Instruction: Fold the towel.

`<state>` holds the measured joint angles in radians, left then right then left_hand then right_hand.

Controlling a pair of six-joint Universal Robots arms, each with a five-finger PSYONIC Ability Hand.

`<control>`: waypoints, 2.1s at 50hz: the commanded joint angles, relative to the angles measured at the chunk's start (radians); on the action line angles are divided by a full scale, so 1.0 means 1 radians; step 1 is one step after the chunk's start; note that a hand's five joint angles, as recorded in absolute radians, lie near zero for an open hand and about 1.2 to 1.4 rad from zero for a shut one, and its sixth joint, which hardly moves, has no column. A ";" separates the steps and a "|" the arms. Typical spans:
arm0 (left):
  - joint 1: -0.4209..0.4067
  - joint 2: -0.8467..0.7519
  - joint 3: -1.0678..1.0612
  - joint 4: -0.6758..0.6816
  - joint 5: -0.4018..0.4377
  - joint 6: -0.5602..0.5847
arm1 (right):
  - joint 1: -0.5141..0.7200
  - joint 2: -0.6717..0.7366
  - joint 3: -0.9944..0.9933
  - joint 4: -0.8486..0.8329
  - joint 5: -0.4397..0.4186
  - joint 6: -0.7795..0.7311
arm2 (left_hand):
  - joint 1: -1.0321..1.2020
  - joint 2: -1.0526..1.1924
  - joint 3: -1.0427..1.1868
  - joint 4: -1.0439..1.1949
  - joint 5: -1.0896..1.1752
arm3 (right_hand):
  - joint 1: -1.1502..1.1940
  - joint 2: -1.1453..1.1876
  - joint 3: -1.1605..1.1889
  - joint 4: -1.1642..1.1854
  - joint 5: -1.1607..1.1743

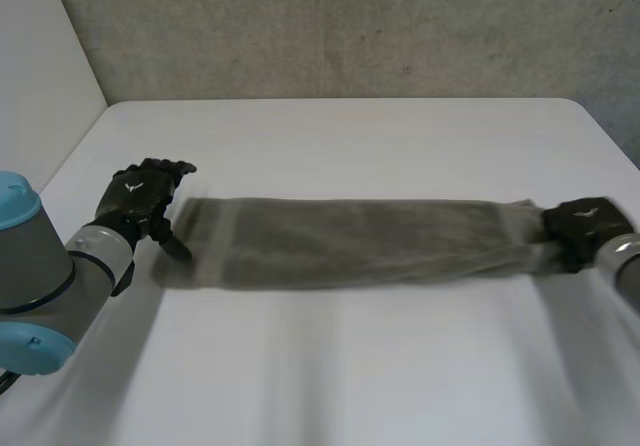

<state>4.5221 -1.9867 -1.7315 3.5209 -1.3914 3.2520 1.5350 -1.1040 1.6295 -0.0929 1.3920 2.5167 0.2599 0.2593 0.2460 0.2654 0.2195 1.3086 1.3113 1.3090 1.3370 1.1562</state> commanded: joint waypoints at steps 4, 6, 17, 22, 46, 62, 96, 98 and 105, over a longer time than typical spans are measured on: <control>-0.006 0.012 -0.002 0.000 0.000 0.000 | -0.188 -0.054 -0.106 0.032 -0.001 -0.243 | -0.082 -0.081 -0.068 -0.087 -0.216 | 0.088 0.085 0.087 0.059 0.066; -0.009 0.017 -0.002 0.000 0.000 0.000 | -0.153 -0.065 -0.134 0.047 -0.007 -0.231 | -0.082 -0.081 -0.068 -0.087 -0.216 | 0.088 0.085 0.087 0.059 0.066; -0.018 0.017 -0.008 0.000 0.000 0.000 | 0.393 -0.073 -0.315 0.045 -0.016 -0.019 | -0.082 -0.081 -0.068 -0.087 -0.216 | 0.088 0.085 0.087 0.059 0.066; -0.020 0.017 -0.013 0.000 0.000 0.000 | 0.676 0.076 -0.319 -0.001 -0.022 -0.013 | -0.082 -0.081 -0.068 -0.087 -0.216 | 0.088 0.085 0.087 0.059 0.066; -0.107 0.017 0.007 0.003 0.011 0.009 | 0.354 -0.111 0.039 0.007 0.001 0.097 | -0.064 -0.064 -0.050 -0.070 -0.198 | -1.134 -1.137 -1.135 -1.162 -1.156; -0.363 -0.135 0.185 -0.016 0.000 0.023 | 0.272 -0.126 0.260 -0.165 -0.091 0.114 | -0.020 -0.019 -0.006 -0.025 -0.154 | -0.877 -0.880 -0.878 -0.906 -0.899; -0.267 0.048 0.243 -0.028 -0.184 -0.160 | 0.712 0.015 -0.229 0.013 -0.206 0.100 | -0.070 -0.069 -0.056 -0.075 -0.204 | 0.088 0.085 0.087 0.059 0.066; -0.261 0.048 0.248 -0.037 -0.187 -0.169 | 0.752 0.082 -0.253 0.042 -0.225 0.103 | -0.070 -0.069 -0.056 -0.075 -0.204 | 0.088 0.085 0.087 0.059 0.066; -0.259 0.046 0.248 -0.053 -0.186 -0.169 | 0.749 0.101 -0.267 0.047 -0.119 0.157 | -0.067 -0.066 -0.053 -0.072 -0.201 | -1.036 -1.038 -1.036 -1.064 -1.058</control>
<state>4.2616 -1.9375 -1.4832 3.4797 -1.5802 3.0816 2.2938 -1.0132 1.3589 -0.0519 1.1929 2.6310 0.2590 0.2598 0.2462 0.2654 0.2329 0.6283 0.6613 0.6866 0.6843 0.4798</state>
